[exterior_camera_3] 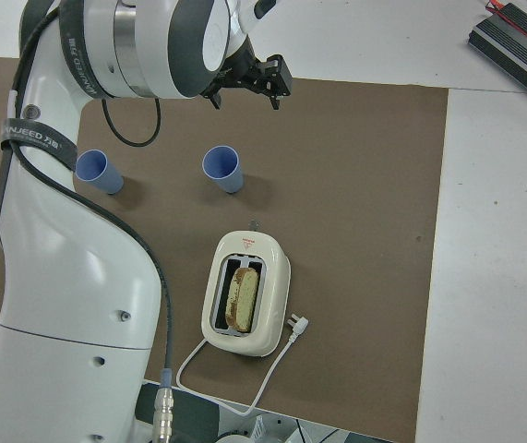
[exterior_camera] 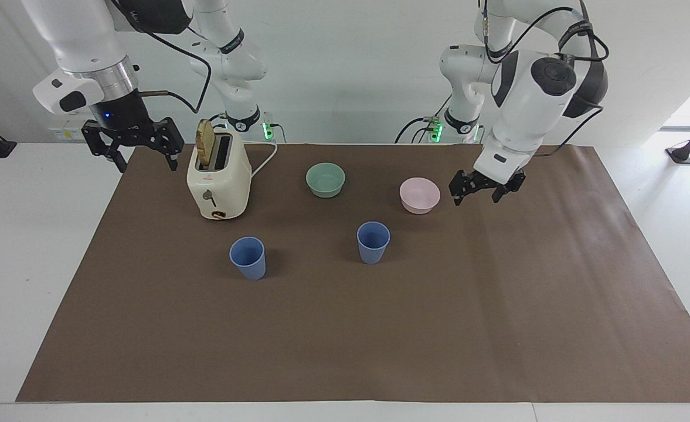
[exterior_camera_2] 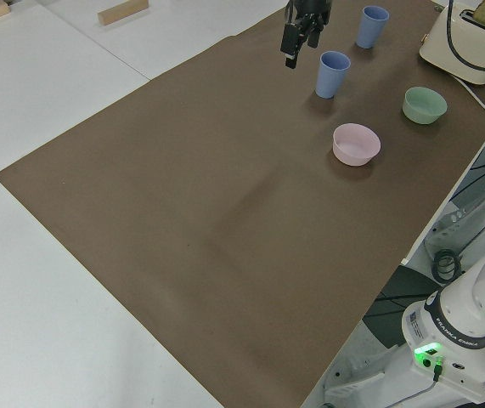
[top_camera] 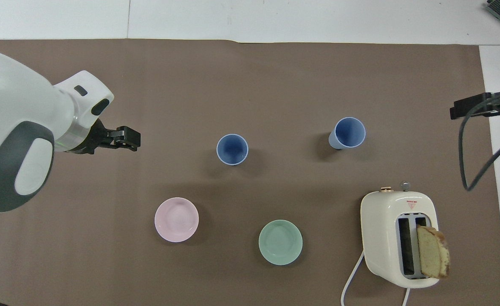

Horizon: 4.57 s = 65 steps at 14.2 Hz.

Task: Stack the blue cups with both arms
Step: 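Release the cup and withdraw the left gripper while the right gripper advances, then reach the right gripper to the other blue cup and grasp it, then lift the blue cup with the right gripper over the placed cup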

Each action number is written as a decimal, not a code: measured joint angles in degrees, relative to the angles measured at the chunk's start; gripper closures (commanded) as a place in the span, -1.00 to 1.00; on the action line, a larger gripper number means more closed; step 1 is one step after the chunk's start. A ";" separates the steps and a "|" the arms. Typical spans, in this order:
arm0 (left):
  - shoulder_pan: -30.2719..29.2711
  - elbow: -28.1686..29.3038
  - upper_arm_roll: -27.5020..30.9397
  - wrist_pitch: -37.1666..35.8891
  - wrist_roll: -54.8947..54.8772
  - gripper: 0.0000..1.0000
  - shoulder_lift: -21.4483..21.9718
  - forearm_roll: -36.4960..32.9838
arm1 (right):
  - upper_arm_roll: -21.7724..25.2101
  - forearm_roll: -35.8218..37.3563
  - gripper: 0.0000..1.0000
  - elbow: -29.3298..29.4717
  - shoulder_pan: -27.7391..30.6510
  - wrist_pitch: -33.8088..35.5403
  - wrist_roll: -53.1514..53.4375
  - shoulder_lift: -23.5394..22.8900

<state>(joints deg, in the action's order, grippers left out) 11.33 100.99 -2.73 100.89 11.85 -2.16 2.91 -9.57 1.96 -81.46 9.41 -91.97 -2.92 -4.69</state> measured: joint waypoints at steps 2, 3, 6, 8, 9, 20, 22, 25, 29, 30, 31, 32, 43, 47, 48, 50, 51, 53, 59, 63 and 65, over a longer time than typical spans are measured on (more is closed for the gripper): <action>-3.38 0.01 0.08 -2.38 -6.72 -1.00 1.55 0.00 | 0.00 0.00 -1.00 -0.03 -0.01 0.00 0.00 0.00; -4.85 0.00 0.11 -3.18 -9.24 -1.00 2.23 0.00 | -0.04 0.00 -1.00 -0.17 -0.06 0.00 0.00 0.04; -7.90 -0.15 0.18 -4.45 -14.58 -1.00 4.30 0.00 | -0.49 -0.43 -1.00 -3.21 -0.52 -1.36 0.00 1.29; -8.91 -1.33 0.20 -6.83 -16.25 -1.00 5.41 -0.33 | -0.58 -1.10 -1.00 -6.89 -0.89 -3.88 0.00 2.11; -9.02 -2.65 0.19 -8.53 -16.50 -1.00 5.75 -1.26 | -0.64 -1.31 -1.00 -8.50 -0.94 -4.88 0.00 2.15; -9.18 -8.62 0.57 -14.67 -16.50 -1.00 7.11 -2.42 | -0.67 -1.64 -1.00 -20.55 -4.77 -23.81 0.00 -5.96; -9.27 -9.29 0.60 -16.24 -16.50 -1.00 7.88 -2.42 | -0.59 -1.64 -1.00 -20.79 -4.76 -23.99 0.00 -6.93; -9.28 -9.29 0.62 -16.49 -16.50 -1.00 8.76 -2.42 | -0.56 -1.64 -1.00 -21.98 -4.76 -28.33 0.00 -9.27; -9.29 -9.29 0.77 -16.49 -16.50 -1.00 9.07 -2.17 | -0.56 -1.64 -1.00 -23.03 -4.77 -31.88 0.00 -12.10; -9.29 -9.29 0.77 -16.49 -16.50 -1.00 9.12 -2.01 | -0.56 -1.65 -1.00 -23.07 -4.77 -32.08 0.00 -12.48; -9.29 -9.29 0.79 -16.49 -16.49 -1.00 9.14 -1.89 | -0.57 -1.64 -1.00 -23.12 -4.77 -32.45 0.00 -12.80; -9.29 -9.29 0.81 -16.49 -16.48 -1.00 9.15 -1.75 | -0.59 -1.65 -1.00 -23.15 -4.81 -32.82 0.00 -13.09; -9.29 -9.29 0.78 -16.56 -16.47 -1.00 9.48 -0.36 | -0.60 -1.64 1.00 -23.40 -6.41 -33.00 0.00 -14.20; -9.29 -9.29 0.91 -16.62 -16.47 -1.00 9.52 -0.36 | -0.60 -1.67 1.00 -23.12 -6.43 -33.10 0.00 -14.23; -9.29 -9.29 0.91 -16.63 -16.47 -1.00 9.52 -0.36 | -0.60 -1.67 1.00 -22.84 -6.43 -33.10 0.00 -14.24; -9.29 -9.29 0.91 -16.65 -16.47 -1.00 9.52 -0.36 | -0.66 -1.67 1.00 -21.30 -6.57 -32.27 0.00 -14.21; -9.29 -9.29 0.91 -16.66 -16.47 -1.00 9.52 -0.36 | -0.76 -1.67 1.00 -19.79 -6.88 -30.58 0.00 -14.18; -9.29 -9.29 0.91 -16.67 -16.47 -1.00 9.52 -0.36 | -1.42 -1.75 1.00 -15.75 -7.54 -25.95 0.55 -14.07; -9.29 -9.29 0.91 -16.72 -16.47 -1.00 9.52 -0.36 | -6.82 -1.82 1.00 -6.19 -9.02 -16.92 12.23 -13.82; -9.29 -9.29 0.91 -16.74 -16.47 -1.00 9.52 -0.36 | -7.85 -1.82 1.00 -4.40 -15.14 -16.92 21.98 -13.92; -9.29 -9.29 0.91 -16.75 -16.47 -1.00 9.52 -0.36 | -7.91 -1.82 1.00 -3.91 -18.08 -17.18 24.99 -13.94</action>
<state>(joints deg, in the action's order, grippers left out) 2.04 91.70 -1.82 84.15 -4.62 7.37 2.55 -17.47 0.15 -85.36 -8.66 -109.16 22.06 -18.63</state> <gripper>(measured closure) 0.000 0.956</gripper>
